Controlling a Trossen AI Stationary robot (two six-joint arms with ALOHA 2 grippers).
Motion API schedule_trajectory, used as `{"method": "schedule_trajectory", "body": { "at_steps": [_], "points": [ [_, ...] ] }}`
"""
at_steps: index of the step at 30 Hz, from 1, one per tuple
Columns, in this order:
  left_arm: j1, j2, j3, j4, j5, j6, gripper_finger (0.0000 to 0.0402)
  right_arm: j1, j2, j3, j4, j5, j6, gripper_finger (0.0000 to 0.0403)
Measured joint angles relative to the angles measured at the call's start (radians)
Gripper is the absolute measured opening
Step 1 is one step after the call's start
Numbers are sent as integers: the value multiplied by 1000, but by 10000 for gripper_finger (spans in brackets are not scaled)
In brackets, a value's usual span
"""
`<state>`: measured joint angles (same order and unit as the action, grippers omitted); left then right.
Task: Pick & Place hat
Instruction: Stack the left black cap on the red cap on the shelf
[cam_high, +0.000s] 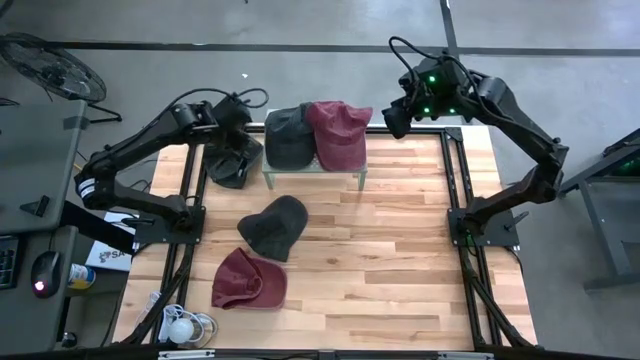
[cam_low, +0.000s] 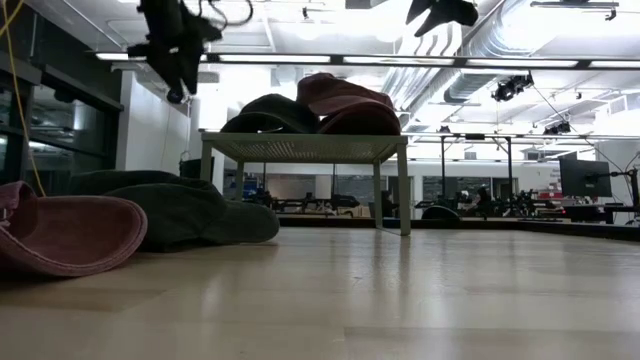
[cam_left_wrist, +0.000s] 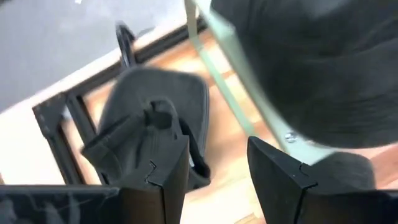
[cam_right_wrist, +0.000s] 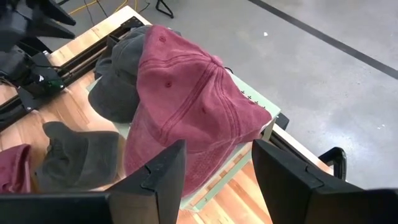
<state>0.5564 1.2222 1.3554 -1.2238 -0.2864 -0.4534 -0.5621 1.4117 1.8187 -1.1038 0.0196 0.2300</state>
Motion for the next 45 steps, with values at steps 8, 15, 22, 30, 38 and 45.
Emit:
{"method": "schedule_trajectory", "body": {
  "at_steps": [8,15,22,30,38,45],
  "points": [
    [52,-11,-239,121,175,-42,160,0,0,0,1,0,-4,177],
    [53,-30,-351,169,202,-95,160,0,0,0,1,0,-4,177],
    [79,-48,-427,187,198,-150,183,0,0,0,1,0,-1,177],
    [119,-49,-522,278,198,-180,254,0,0,0,4,0,4,177],
    [118,-49,-590,412,183,-161,269,0,1,0,12,0,5,177],
    [118,-49,-639,437,138,-162,269,0,1,0,12,0,16,177]
  ]
}}
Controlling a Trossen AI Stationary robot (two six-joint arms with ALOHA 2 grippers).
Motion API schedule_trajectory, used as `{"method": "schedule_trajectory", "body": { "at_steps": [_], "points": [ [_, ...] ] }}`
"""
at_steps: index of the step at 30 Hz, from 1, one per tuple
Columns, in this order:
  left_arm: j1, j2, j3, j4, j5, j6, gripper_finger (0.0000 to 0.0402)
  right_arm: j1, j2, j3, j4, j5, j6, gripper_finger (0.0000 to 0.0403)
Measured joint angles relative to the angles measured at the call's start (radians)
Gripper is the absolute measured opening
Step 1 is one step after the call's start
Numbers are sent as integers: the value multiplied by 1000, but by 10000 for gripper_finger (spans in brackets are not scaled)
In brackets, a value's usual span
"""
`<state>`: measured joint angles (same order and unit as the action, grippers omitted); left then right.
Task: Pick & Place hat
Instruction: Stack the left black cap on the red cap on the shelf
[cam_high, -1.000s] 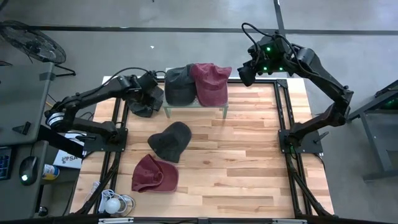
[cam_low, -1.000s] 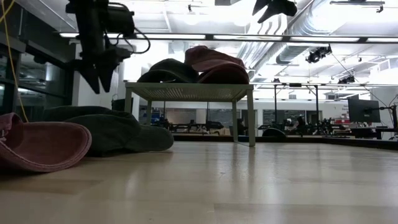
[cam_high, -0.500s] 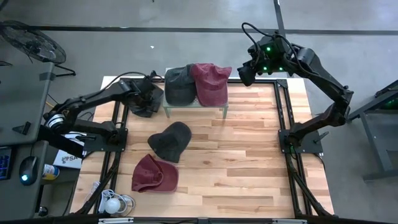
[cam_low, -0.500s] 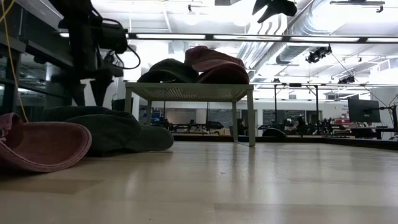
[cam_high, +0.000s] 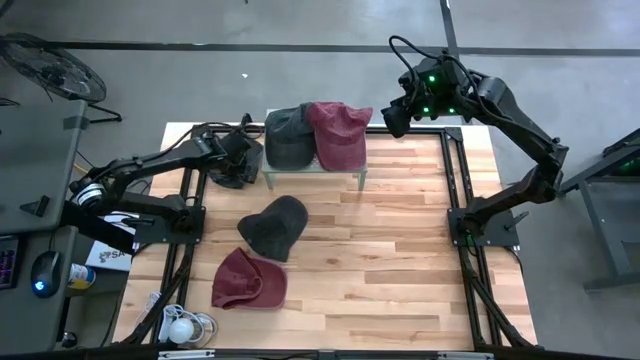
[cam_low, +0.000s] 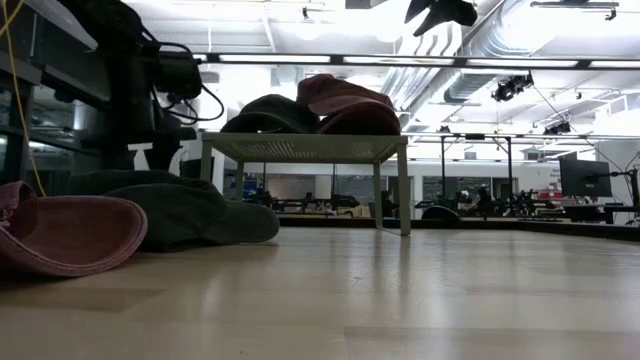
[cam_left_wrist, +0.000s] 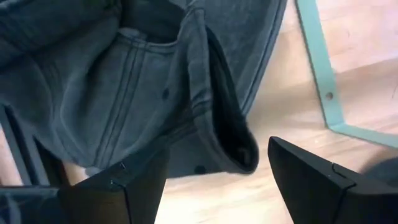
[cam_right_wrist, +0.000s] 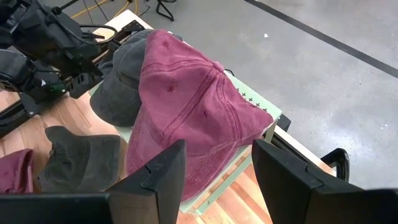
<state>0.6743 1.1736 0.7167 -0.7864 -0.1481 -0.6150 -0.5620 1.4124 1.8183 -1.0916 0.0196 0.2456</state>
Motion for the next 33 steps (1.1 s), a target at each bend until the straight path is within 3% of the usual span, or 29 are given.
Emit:
{"method": "schedule_trajectory", "body": {
  "at_steps": [15,33],
  "points": [
    [0,0,-89,116,28,-28,258,0,0,0,6,0,12,177],
    [0,-1,-91,134,1,-63,12,0,0,0,6,0,16,177]
  ]
}}
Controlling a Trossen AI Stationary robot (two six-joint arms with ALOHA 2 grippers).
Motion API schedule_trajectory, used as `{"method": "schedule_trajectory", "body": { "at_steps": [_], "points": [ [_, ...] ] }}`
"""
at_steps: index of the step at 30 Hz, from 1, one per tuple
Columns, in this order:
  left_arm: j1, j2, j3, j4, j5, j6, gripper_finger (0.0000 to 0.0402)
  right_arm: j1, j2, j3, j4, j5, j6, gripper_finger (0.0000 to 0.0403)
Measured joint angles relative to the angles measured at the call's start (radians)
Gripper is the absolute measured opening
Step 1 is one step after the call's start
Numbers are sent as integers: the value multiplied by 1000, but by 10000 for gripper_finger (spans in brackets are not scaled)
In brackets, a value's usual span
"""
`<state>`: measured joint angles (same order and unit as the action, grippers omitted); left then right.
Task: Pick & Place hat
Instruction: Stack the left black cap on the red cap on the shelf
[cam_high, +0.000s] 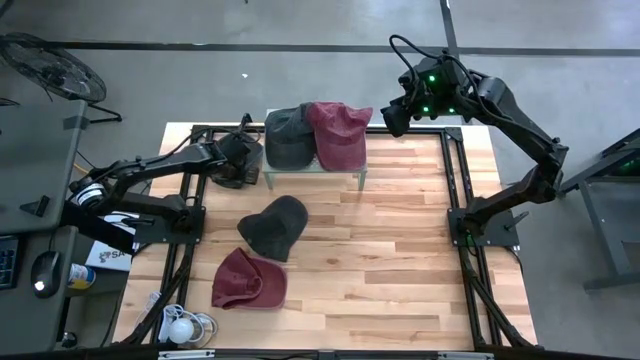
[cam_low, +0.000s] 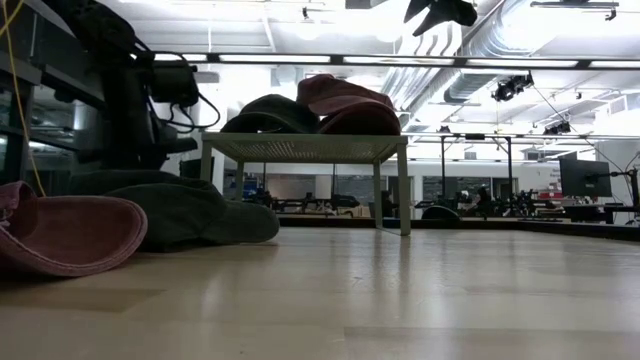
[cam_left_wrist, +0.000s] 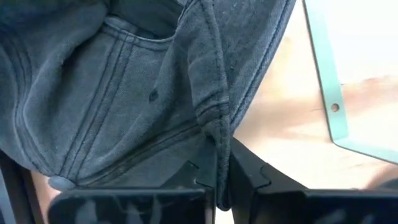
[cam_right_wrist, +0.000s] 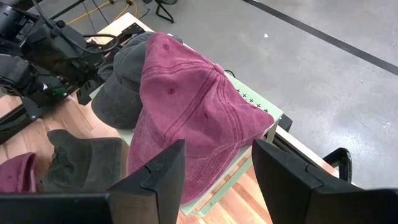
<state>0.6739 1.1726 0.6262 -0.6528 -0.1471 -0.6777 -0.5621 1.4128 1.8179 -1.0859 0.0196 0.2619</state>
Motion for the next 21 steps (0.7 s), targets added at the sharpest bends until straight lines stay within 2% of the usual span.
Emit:
{"method": "schedule_trajectory", "body": {
  "at_steps": [8,21],
  "points": [
    [0,-102,19,-64,21,-4,8,0,0,0,0,0,0,177],
    [0,-321,273,-351,-109,-8,5,0,0,0,0,-1,-2,177]
  ]
}}
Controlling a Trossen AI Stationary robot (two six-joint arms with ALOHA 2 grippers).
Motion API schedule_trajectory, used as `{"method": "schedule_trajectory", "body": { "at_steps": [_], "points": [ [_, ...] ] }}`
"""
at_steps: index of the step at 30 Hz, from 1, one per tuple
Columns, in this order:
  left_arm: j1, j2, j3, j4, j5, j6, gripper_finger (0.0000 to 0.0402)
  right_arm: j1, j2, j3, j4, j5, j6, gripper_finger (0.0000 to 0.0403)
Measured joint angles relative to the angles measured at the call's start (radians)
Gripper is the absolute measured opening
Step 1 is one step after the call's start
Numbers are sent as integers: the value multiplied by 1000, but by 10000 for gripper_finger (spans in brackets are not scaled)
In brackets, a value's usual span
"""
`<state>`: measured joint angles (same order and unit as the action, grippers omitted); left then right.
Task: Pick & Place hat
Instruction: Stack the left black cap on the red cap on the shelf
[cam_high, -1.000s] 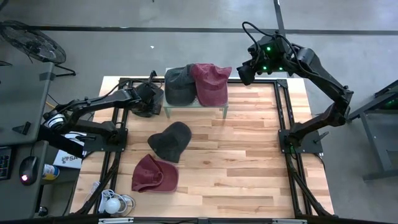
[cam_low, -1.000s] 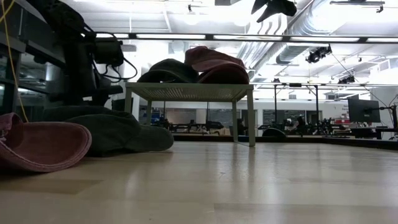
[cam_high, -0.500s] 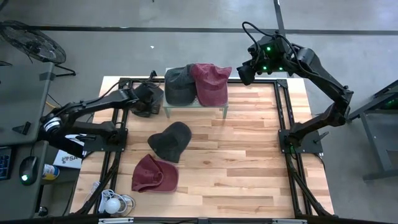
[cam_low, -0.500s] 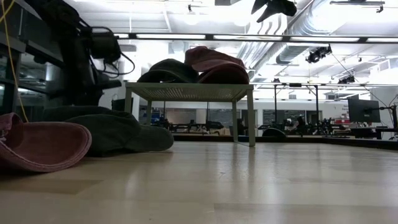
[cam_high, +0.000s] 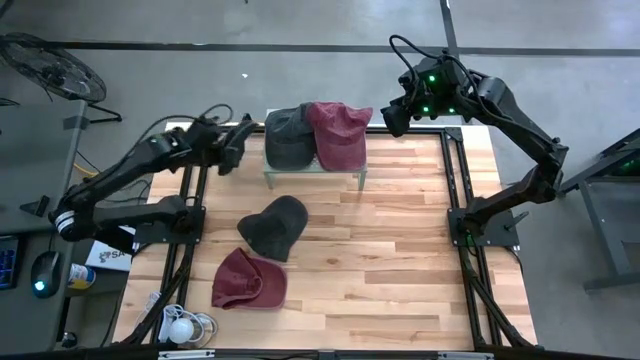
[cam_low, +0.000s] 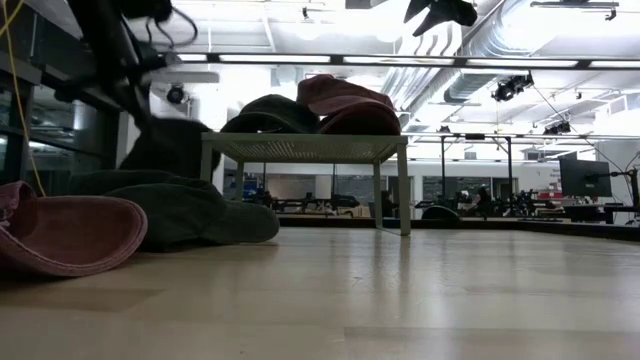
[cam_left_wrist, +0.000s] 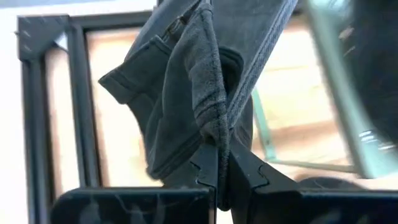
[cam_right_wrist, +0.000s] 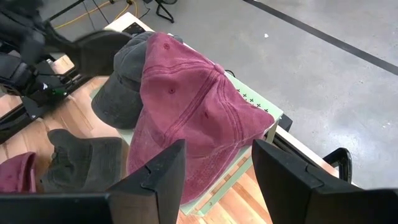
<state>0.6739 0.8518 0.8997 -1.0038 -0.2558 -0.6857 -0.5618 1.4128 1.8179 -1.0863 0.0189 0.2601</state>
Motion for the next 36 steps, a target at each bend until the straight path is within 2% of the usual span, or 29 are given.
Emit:
{"method": "schedule_trajectory", "body": {
  "at_steps": [10,15,19,23,31,36],
  "points": [
    [0,-44,251,-27,-73,11,4,0,0,0,0,0,-7,177],
    [0,-44,374,82,-53,79,4,0,0,0,4,-3,-15,177],
    [0,-43,419,266,42,155,4,0,0,0,14,-9,-18,177],
    [0,-35,416,490,183,229,4,0,0,0,37,-18,-18,177],
    [0,56,414,764,413,259,4,8,0,0,179,-138,-17,177],
    [0,135,413,961,577,262,4,63,0,0,298,-169,-80,177]
  ]
}}
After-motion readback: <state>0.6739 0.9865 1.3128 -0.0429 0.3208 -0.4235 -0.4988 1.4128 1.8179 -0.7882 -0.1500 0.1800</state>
